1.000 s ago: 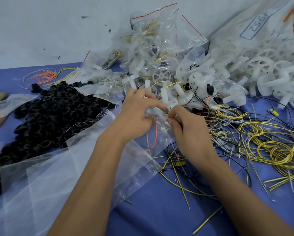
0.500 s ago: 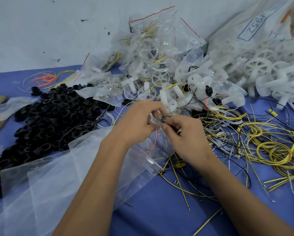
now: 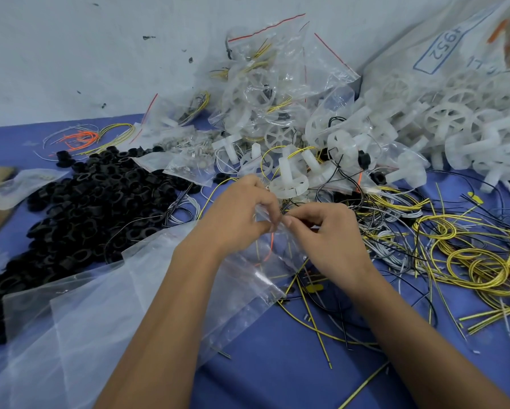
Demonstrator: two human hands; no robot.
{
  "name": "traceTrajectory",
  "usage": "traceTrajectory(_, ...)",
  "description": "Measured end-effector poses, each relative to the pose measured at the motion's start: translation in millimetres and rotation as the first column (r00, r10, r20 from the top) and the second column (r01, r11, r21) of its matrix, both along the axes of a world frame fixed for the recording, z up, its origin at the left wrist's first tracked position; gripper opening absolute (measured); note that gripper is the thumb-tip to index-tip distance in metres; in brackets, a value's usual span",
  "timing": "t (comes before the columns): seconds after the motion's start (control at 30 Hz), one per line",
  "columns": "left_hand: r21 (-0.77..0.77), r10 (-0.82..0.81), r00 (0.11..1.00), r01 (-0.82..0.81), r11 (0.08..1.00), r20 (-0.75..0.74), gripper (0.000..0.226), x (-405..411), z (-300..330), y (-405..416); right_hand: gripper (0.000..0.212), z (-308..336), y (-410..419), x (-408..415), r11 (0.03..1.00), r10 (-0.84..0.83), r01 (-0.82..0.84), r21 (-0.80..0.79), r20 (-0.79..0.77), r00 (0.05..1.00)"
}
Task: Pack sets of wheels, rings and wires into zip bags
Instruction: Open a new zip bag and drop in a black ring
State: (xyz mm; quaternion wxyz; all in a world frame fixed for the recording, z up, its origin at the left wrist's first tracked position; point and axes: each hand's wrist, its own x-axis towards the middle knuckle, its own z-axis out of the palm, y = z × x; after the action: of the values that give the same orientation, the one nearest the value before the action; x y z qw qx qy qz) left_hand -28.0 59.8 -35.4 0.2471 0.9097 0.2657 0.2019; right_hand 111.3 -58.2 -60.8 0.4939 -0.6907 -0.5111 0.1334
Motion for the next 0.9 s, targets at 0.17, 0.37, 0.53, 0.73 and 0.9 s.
traceTrajectory(0.17, -0.173, -0.075, 0.996, 0.081, 0.982, 0.042, 0.026, -10.1, 15.9, 4.5, 0.009, -0.3, -0.1, 5.9, 0.998, -0.069, 0.067, -0.017, -0.147, 0.987)
traceTrajectory(0.37, -0.309, -0.086, 0.995, 0.097, 0.946, 0.049, 0.019, -30.4, 41.9, 8.2, 0.031, -1.3, -1.5, 12.8, 0.993, -0.118, 0.115, -0.026, -0.153, 0.981)
traceTrajectory(0.53, -0.336, -0.102, 0.991, 0.124, 0.934, 0.081, 0.013, -40.3, 55.3, 2.9, 0.036, 0.5, -0.5, 7.1, 0.987, -0.048, 0.048, -0.151, 0.008, 0.999)
traceTrajectory(0.73, -0.271, -0.134, 0.990, 0.138, 0.953, 0.034, 0.018, -31.3, 62.9, -7.1, 0.014, 6.7, -1.7, 1.1, 0.992, 0.096, -0.082, -0.094, 0.155, 0.983)
traceTrajectory(0.9, -0.162, -0.167, 0.980, 0.148, 0.976, -0.109, 0.024, -17.3, 62.0, -20.0, 0.021, 6.8, 0.9, 1.9, 0.971, -0.044, -0.082, 0.223, 0.509, 0.860)
